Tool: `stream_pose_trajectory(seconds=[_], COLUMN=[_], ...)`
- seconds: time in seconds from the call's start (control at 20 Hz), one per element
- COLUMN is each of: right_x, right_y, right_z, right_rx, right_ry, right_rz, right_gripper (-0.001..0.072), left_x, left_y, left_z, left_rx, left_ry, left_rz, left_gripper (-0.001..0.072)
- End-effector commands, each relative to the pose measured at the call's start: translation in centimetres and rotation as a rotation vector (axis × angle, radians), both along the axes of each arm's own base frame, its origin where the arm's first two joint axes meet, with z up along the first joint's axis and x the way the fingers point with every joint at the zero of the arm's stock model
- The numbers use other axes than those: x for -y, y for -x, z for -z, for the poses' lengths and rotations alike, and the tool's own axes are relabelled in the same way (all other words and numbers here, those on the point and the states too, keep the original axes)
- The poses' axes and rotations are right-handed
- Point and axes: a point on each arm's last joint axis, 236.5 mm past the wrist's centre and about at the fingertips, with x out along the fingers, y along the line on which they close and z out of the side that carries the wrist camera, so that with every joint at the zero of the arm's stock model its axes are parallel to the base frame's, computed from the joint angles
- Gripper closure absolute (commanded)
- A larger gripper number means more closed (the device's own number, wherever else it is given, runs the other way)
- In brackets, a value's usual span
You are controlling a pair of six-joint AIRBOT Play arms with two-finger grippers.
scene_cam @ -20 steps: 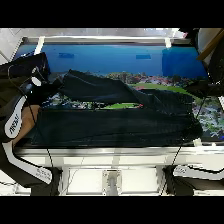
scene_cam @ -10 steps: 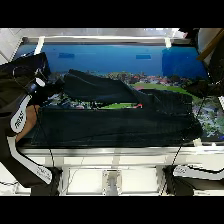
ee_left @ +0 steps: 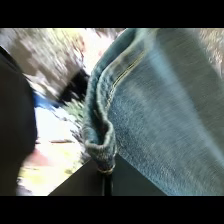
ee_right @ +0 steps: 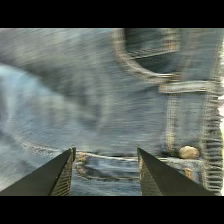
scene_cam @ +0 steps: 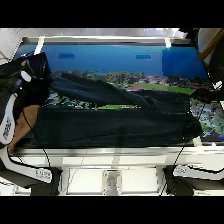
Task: Fold the clothes and pants, and hang the long-sleeved shirts on hangers.
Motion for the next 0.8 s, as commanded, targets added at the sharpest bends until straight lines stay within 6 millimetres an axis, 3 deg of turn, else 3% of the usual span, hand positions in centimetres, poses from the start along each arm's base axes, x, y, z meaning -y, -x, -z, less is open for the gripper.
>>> stream_pose_trajectory(seconds=[0.0,0.1,0.15,0.25,0.35,0.45,0.5,0.65,0.75], right_x=[0.5,-0.5,-1.0,-1.7,-1.9,-2.0,-2.1,-2.7,-3.1], right_y=[-0.7,-0.8,-0.7,-0.6,-0.5,-0.5,-0.6,-1.1,-1.0], right_z=[0.6,1.2,1.4,1.4,1.4,1.3,1.3,0.8,0.6], right_rx=[0.005,-0.018,-0.025,-0.035,-0.041,-0.04,-0.036,-0.014,-0.013], right_ry=[0.012,-0.009,-0.014,-0.02,-0.027,-0.028,-0.033,-0.066,-0.084], right_rz=[0.029,0.003,-0.01,-0.032,-0.038,-0.037,-0.037,-0.034,-0.038], right_gripper=[0.0266,0.0266,0.0266,0.0266,0.0266,0.0266,0.0266,0.0266,0.0266], left_x=[-1.6,-0.3,0.3,1.3,1.8,2.0,2.0,1.5,1.3], left_y=[-0.2,0.3,1.1,2.1,1.1,-1.5,-2.4,-4.0,-6.7], left_z=[-5.8,-4.4,-2.9,-1.9,-3.6,-5.9,-5.9,-1.8,-0.6], left_rx=[0.121,0.066,0.002,-0.06,0.011,0.139,0.143,-0.028,-0.033], left_ry=[-0.154,-0.142,-0.129,-0.107,-0.11,-0.134,-0.135,-0.077,-0.077], left_rz=[0.024,0.051,0.066,0.083,0.084,0.083,0.086,0.06,0.066], left_gripper=[0.0693,0.0692,0.0649,-0.0013,-0.0005,-0.0004,-0.0004,-0.0004,-0.0004])
